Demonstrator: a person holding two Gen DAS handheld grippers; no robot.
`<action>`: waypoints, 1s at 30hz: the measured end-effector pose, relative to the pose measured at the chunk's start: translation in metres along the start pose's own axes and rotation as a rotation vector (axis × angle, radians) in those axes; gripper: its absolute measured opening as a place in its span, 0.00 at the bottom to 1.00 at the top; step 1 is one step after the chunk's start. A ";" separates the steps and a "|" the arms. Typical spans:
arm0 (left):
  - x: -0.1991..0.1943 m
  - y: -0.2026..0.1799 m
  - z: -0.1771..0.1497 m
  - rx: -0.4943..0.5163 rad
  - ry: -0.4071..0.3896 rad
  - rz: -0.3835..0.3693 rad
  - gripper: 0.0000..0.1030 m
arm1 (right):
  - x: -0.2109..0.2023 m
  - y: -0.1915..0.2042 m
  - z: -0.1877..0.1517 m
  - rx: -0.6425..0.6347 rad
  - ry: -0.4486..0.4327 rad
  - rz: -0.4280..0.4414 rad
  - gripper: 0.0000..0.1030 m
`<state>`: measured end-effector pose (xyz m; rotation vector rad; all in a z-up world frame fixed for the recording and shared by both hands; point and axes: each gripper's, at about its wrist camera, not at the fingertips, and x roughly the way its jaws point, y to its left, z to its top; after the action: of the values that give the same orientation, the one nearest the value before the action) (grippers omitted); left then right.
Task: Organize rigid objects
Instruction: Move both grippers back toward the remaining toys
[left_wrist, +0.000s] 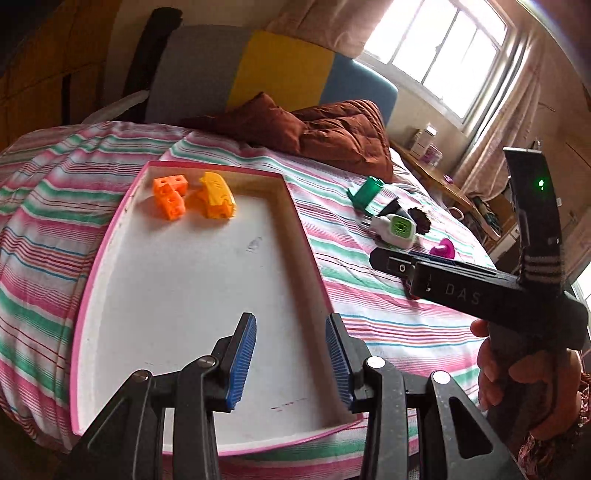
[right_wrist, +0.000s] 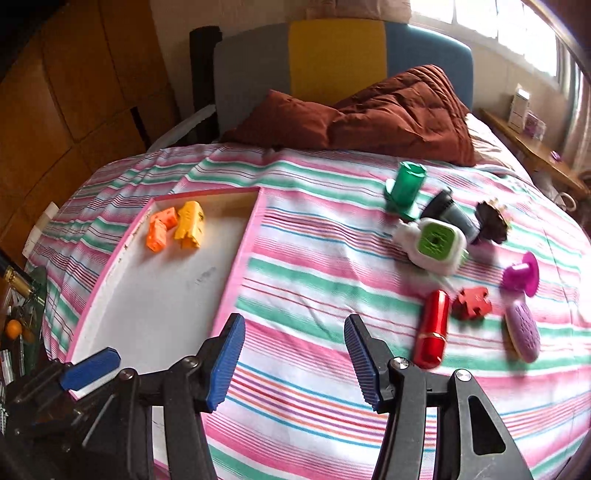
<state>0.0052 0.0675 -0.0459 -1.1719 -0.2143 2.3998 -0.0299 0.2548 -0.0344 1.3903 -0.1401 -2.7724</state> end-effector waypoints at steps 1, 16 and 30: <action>0.000 -0.003 -0.001 0.008 0.001 -0.004 0.38 | -0.002 -0.006 -0.004 0.006 0.001 -0.006 0.55; 0.000 -0.038 -0.014 0.116 0.022 -0.060 0.38 | -0.009 -0.093 -0.059 0.115 0.067 -0.114 0.55; 0.000 -0.068 -0.022 0.203 0.027 -0.062 0.38 | -0.026 -0.193 -0.048 0.167 -0.002 -0.230 0.70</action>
<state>0.0452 0.1264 -0.0376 -1.0868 0.0026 2.2894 0.0256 0.4453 -0.0614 1.5313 -0.2303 -3.0095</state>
